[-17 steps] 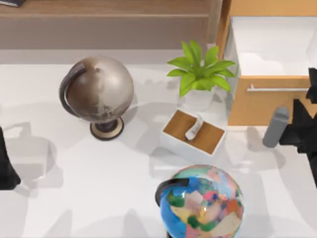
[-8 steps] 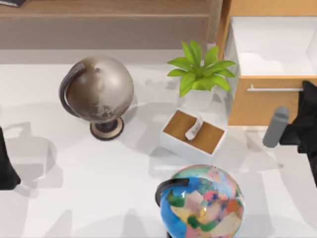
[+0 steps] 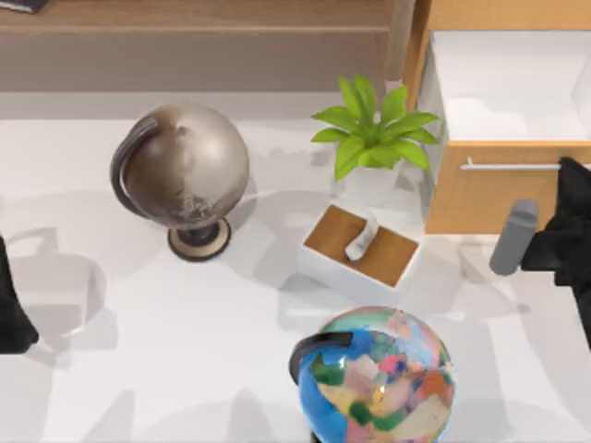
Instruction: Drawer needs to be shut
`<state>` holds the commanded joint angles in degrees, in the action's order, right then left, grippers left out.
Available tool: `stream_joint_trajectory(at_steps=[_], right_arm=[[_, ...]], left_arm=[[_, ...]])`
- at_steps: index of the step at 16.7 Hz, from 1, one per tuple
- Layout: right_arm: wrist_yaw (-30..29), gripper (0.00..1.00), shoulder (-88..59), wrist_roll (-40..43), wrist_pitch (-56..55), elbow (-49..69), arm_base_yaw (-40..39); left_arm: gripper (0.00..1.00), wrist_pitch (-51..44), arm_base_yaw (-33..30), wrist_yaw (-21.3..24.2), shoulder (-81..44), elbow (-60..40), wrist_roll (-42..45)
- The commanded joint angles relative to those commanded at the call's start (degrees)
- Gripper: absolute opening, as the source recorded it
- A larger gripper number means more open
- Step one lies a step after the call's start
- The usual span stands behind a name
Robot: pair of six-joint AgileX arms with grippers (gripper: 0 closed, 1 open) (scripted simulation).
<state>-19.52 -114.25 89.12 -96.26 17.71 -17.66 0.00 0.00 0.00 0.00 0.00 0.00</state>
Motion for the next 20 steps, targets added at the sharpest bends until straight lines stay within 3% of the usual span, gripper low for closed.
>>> stream_joint_trajectory(at_steps=[20], right_arm=[[4.21,0.0,-5.8,-0.15,11.9,17.52,4.61]], left_arm=[[1.0,0.0,0.0,0.0,0.0,0.0,0.0]])
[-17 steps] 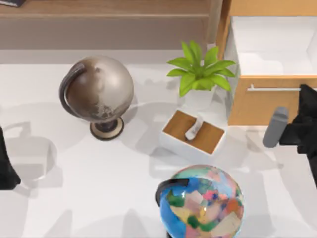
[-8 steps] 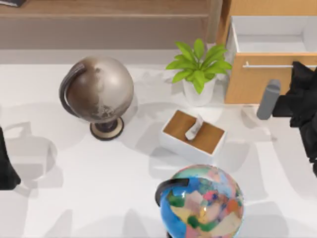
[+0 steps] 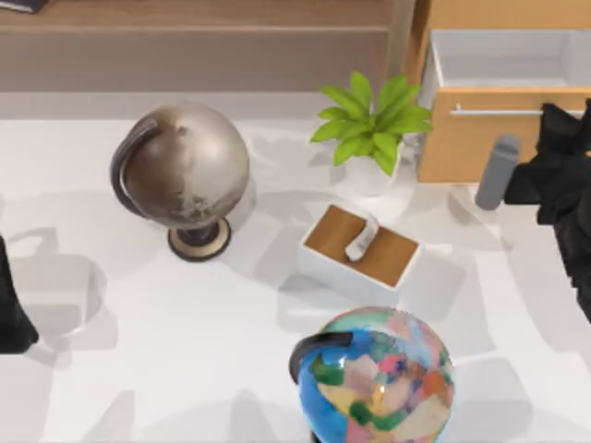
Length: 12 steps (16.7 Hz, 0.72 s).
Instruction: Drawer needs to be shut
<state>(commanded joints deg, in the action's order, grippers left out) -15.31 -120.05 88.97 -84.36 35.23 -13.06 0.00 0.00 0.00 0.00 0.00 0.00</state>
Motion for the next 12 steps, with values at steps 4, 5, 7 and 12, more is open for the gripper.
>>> stream_joint_trajectory(at_steps=[4,5,7,12], right_arm=[[1.27,0.0,-3.15,0.02,4.66,7.57,1.4],[1.63,0.0,-3.79,-0.01,5.66,9.24,1.63],[2.14,0.0,-4.57,-0.02,6.98,11.39,1.89],[2.07,0.0,-4.54,-0.16,7.17,11.5,1.85]], left_arm=[[1.0,0.0,0.0,0.0,0.0,0.0,0.0],[1.0,0.0,0.0,0.0,0.0,0.0,0.0],[1.0,0.0,0.0,0.0,0.0,0.0,0.0],[1.0,0.0,0.0,0.0,0.0,0.0,0.0]])
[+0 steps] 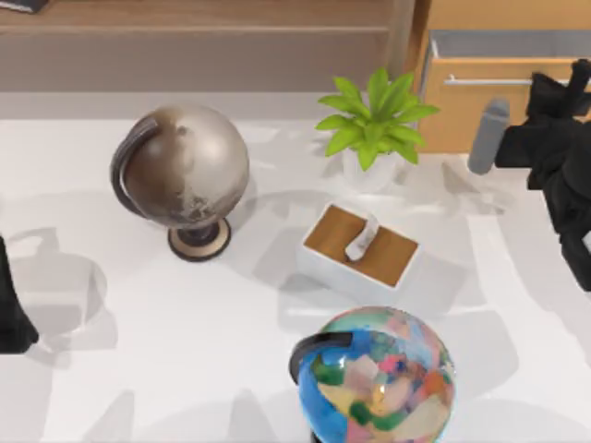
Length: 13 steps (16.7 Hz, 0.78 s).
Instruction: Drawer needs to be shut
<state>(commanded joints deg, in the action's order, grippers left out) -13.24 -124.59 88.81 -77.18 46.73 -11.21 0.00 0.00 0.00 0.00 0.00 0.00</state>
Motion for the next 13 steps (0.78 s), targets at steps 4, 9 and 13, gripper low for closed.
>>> stream_joint_trajectory(at_steps=[4,9,13], right_arm=[[0.29,0.0,-2.45,0.15,2.96,5.61,1.21],[1.59,0.0,-6.69,0.1,8.39,15.22,1.94],[1.86,0.0,-7.26,0.09,9.22,16.48,1.92]], left_arm=[[1.0,0.0,0.0,0.0,0.0,0.0,0.0],[1.0,0.0,0.0,0.0,0.0,0.0,0.0],[1.0,0.0,0.0,0.0,0.0,0.0,0.0]])
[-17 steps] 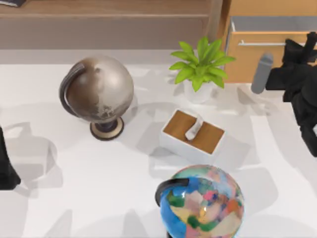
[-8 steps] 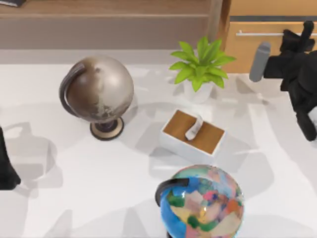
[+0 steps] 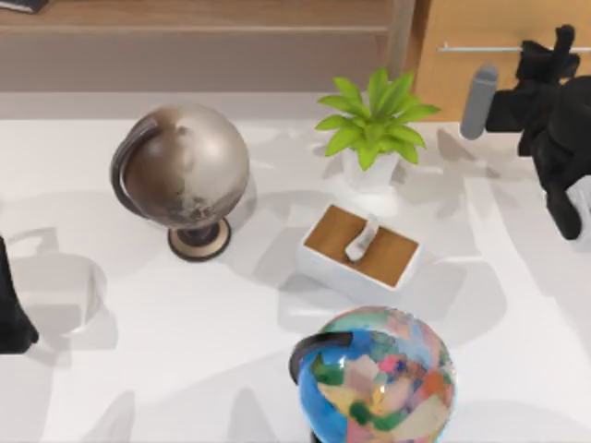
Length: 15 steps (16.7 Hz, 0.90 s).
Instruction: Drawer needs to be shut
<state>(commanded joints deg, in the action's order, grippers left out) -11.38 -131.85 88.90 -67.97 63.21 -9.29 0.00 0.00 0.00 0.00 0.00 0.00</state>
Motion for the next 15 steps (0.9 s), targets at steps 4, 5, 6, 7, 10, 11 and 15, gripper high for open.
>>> stream_joint_trajectory(at_steps=[4,5,6,7,10,11,15], right_arm=[[0.0,0.23,0.0,0.0,0.0,0.0,0.0],[0.0,0.3,0.0,0.0,0.0,0.0,0.0],[0.0,0.38,0.0,0.0,0.0,0.0,0.0],[0.0,0.45,0.0,0.0,0.0,0.0,0.0],[0.0,0.68,0.0,0.0,0.0,0.0,0.0],[0.0,0.75,0.0,0.0,0.0,0.0,0.0],[0.0,1.0,0.0,0.0,0.0,0.0,0.0]], left_arm=[[1.0,0.0,0.0,0.0,0.0,0.0,0.0],[1.0,0.0,0.0,0.0,0.0,0.0,0.0],[1.0,0.0,0.0,0.0,0.0,0.0,0.0],[1.0,0.0,0.0,0.0,0.0,0.0,0.0],[1.0,0.0,0.0,0.0,0.0,0.0,0.0],[1.0,0.0,0.0,0.0,0.0,0.0,0.0],[1.0,0.0,0.0,0.0,0.0,0.0,0.0]])
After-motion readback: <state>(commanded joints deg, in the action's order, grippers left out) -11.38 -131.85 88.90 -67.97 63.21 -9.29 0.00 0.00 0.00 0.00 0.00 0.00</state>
